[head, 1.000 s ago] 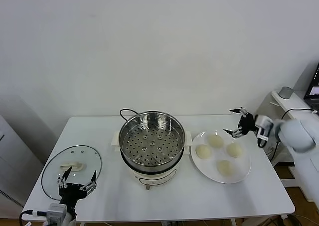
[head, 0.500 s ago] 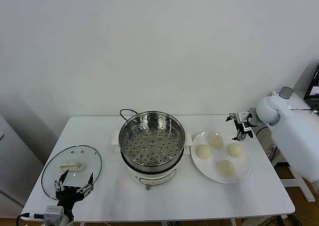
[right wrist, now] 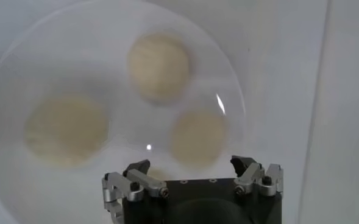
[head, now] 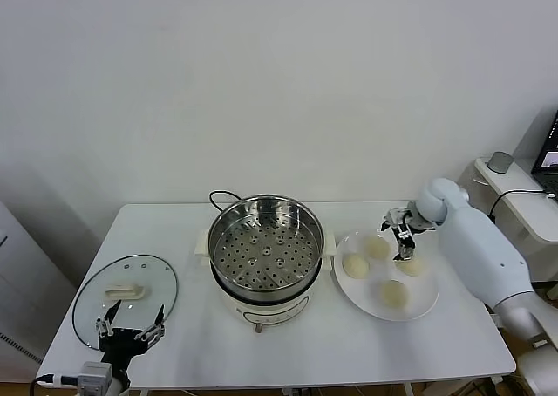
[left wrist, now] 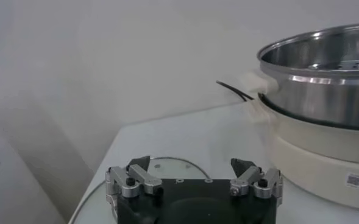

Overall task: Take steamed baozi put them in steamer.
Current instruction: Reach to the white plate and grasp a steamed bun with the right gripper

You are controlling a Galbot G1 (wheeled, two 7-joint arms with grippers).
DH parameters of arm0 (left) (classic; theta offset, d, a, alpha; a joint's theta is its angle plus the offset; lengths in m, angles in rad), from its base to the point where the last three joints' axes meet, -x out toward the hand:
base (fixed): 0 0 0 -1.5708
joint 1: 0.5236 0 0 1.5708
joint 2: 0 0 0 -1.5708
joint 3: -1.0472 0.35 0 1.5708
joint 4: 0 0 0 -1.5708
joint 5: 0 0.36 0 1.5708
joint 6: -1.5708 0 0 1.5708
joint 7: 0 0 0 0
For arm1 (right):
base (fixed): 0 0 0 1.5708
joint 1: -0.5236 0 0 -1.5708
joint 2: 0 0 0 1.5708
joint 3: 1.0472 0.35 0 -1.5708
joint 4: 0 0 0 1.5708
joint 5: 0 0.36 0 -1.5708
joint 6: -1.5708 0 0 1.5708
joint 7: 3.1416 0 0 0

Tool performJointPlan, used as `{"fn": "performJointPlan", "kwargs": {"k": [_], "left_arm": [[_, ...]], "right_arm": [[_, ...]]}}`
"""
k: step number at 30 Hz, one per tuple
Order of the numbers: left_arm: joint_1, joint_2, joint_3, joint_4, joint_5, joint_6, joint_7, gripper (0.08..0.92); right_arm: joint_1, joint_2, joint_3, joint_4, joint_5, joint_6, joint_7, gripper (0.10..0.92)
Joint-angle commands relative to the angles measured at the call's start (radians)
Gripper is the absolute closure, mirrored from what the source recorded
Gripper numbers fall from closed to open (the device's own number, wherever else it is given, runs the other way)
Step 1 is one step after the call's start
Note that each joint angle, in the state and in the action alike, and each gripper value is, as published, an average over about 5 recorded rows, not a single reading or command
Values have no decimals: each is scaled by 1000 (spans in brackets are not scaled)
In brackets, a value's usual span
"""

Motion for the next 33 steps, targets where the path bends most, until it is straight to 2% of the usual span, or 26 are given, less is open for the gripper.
{"fn": "performJointPlan", "kwargs": {"k": [1, 21, 24, 33], "left_arm": [[3, 1, -4, 3, 0, -2, 1, 177], [1, -1, -1, 7, 2, -1, 10, 177], [-1, -1, -1, 9, 2, -1, 10, 177], [-4, 1, -6, 11, 2, -1, 9, 177]], "right_arm": [[4, 63, 14, -83, -47, 15, 30, 203], [3, 80, 48, -128, -64, -2, 91, 203], [2, 79, 50, -131, -63, -4, 91, 242], [10, 71, 49, -126, -35, -10, 87, 449]]}}
